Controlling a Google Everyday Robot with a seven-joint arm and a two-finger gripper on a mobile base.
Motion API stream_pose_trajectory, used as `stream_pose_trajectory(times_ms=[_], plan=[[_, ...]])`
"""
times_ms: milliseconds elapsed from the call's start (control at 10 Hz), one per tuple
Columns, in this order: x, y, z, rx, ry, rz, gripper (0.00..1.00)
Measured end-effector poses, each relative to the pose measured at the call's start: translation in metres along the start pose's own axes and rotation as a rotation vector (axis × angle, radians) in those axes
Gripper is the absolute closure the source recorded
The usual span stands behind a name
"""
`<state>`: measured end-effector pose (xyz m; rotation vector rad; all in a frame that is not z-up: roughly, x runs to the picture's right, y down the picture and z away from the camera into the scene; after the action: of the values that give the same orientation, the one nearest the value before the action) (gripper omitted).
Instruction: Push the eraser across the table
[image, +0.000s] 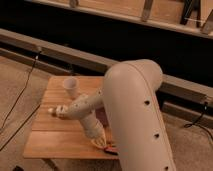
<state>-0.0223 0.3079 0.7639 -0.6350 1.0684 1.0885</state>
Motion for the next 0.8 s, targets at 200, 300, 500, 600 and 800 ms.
stream_pose_trajectory(times_ms=[200, 300, 500, 600, 800], plan=[[0.005, 0.013, -0.003, -0.012, 0.001, -0.027, 1.0], [0.009, 0.02, -0.004, -0.016, 0.005, -0.041, 1.0], [0.019, 0.034, -0.006, -0.018, 0.013, -0.065, 1.0], [0.025, 0.037, -0.006, -0.016, 0.017, -0.064, 1.0], [0.04, 0.038, -0.003, -0.01, 0.025, -0.049, 1.0]])
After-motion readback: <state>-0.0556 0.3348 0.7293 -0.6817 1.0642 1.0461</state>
